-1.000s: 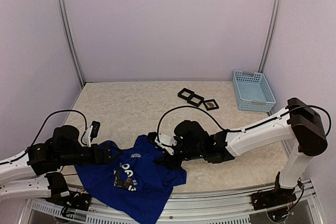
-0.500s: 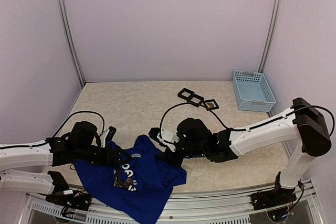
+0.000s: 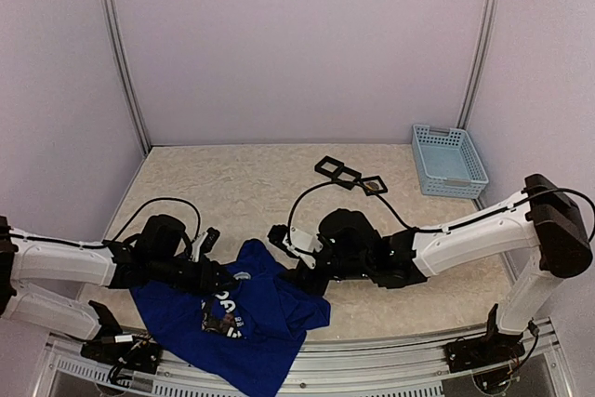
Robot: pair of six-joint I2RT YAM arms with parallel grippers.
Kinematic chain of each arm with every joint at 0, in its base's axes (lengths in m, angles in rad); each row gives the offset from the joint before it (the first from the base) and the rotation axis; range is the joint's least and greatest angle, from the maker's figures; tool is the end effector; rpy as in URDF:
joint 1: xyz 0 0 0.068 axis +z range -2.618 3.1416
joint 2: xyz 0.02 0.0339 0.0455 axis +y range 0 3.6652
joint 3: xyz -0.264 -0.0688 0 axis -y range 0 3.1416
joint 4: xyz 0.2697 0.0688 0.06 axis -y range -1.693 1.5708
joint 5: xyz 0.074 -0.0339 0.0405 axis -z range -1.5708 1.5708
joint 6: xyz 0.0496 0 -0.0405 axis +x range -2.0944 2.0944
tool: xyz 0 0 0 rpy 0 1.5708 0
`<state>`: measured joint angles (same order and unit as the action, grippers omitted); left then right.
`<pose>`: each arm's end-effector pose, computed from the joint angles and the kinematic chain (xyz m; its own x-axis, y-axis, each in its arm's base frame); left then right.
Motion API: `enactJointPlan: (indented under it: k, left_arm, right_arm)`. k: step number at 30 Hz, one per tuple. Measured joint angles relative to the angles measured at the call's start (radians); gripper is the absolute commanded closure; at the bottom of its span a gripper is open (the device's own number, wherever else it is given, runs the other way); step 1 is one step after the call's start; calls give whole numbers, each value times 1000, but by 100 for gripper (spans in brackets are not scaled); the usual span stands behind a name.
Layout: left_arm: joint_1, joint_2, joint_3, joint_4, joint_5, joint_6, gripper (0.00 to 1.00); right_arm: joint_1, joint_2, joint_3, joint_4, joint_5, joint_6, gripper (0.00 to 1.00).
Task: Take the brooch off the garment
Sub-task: Pick up the crumpled clothing from the center of the board, then pass from the left arm to the right
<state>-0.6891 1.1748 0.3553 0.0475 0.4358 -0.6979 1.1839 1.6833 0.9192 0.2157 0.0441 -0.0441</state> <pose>0.1652 -0.1633 0.1179 -0.9329 0.0138 -0.3598 0.2745 0.6738 -0.6861 0.1497 0.3616 0.1681 -0.1564 -0.5005 -0.8515 -0.9188 0.3901 -0.0606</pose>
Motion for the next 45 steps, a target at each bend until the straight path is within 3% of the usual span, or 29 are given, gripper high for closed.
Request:
enactJointPlan:
  k: [3,5,13,22,28,37,45]
  left_arm:
    - [2,32,0,34,15,9,97]
    - [3,44,0,56,26,24,100]
    - [-22,56,73,140,53,110,100]
    - [-180,190,230,285,0,257,100]
    - [-188,243,231,272,-80,299,100]
    - [-214,277,235,265,-112,315,100]
    - [-251,300,251,249,-148,343,100]
  right_arm:
    - [0,-15,-14,2,0,-7,46]
    - [0,-39,-31,7,-2,-14,46]
    - [5,-148,-90,46,32,-46,47]
    - [75,-163,-91,35,175,-108,50]
    - [74,-146,-84,12,251,-124,53]
    - [74,-69,-27,-17,290,-119,68]
    - [74,-28,7,-68,343,-100,69]
